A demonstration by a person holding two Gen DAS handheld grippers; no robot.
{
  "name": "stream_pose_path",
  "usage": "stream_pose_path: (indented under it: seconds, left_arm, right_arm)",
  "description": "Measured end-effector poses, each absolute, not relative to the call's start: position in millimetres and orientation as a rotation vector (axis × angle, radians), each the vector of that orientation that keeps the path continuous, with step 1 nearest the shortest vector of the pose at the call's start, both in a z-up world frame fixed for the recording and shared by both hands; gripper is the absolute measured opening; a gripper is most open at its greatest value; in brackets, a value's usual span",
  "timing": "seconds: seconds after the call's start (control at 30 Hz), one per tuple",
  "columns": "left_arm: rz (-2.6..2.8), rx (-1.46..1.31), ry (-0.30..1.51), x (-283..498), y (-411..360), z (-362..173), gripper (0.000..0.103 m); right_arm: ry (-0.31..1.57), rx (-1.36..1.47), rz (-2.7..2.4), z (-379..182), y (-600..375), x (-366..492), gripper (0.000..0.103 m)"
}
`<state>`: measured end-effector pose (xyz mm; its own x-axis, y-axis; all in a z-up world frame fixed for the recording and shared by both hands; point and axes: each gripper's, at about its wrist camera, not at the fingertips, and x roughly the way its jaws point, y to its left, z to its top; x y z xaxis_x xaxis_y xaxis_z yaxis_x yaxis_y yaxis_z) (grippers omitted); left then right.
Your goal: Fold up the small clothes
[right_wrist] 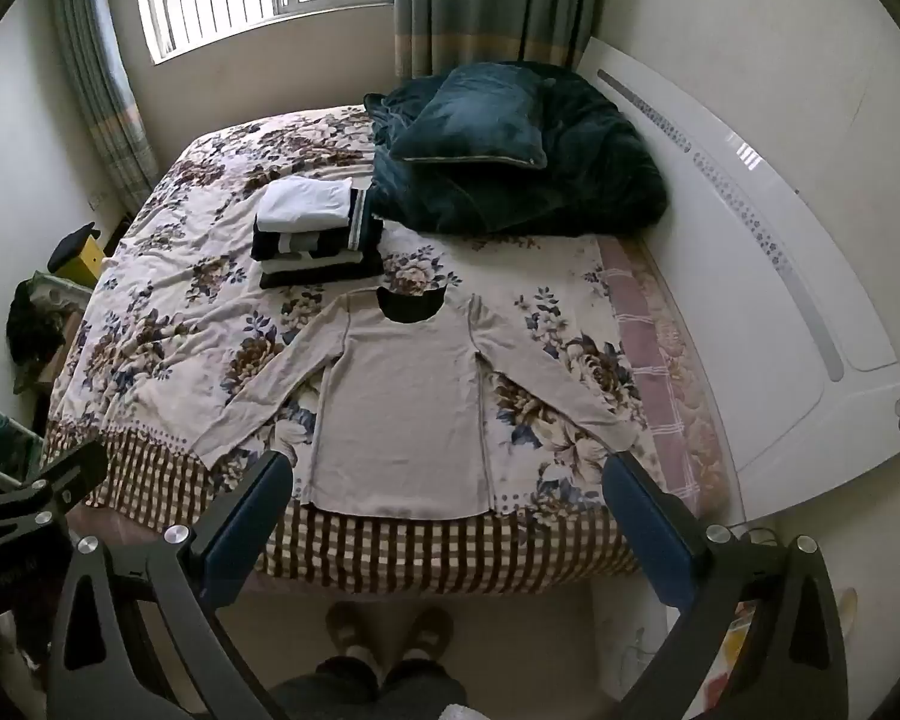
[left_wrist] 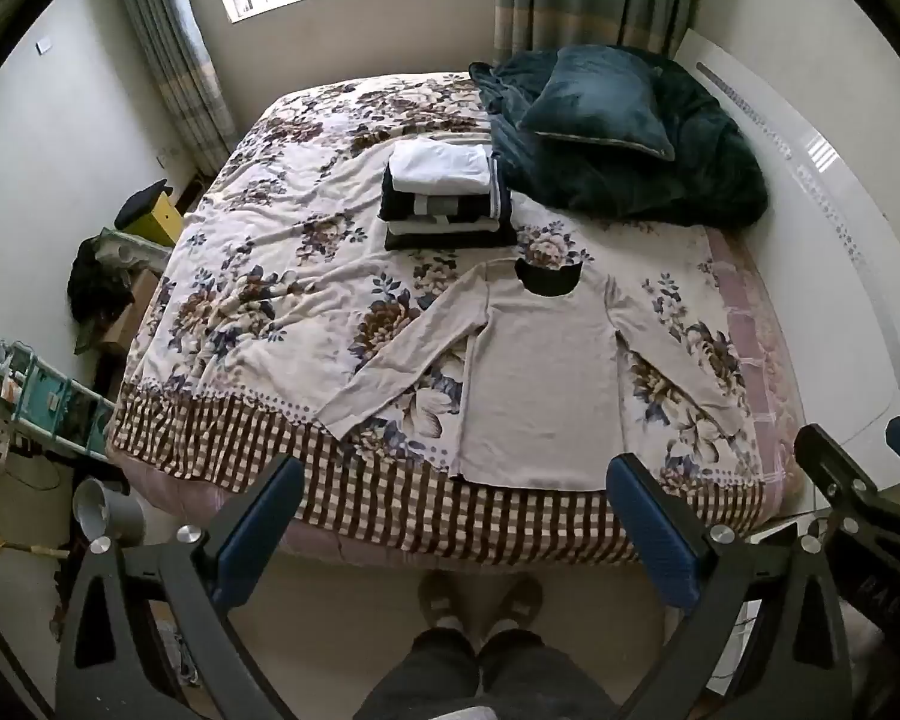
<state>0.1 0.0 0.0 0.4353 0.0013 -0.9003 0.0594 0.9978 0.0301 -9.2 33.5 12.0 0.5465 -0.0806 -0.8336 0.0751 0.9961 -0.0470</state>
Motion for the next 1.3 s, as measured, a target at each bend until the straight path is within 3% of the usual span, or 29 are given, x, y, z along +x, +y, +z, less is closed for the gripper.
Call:
stream_pose_path:
  seconds: [1.3]
  left_arm:
    - [-0.035, 0.060, 1.093, 11, 5, 16, 0.103]
  right_arm:
    - [0.978, -0.001, -0.081, 20, 33, -8, 0.103]
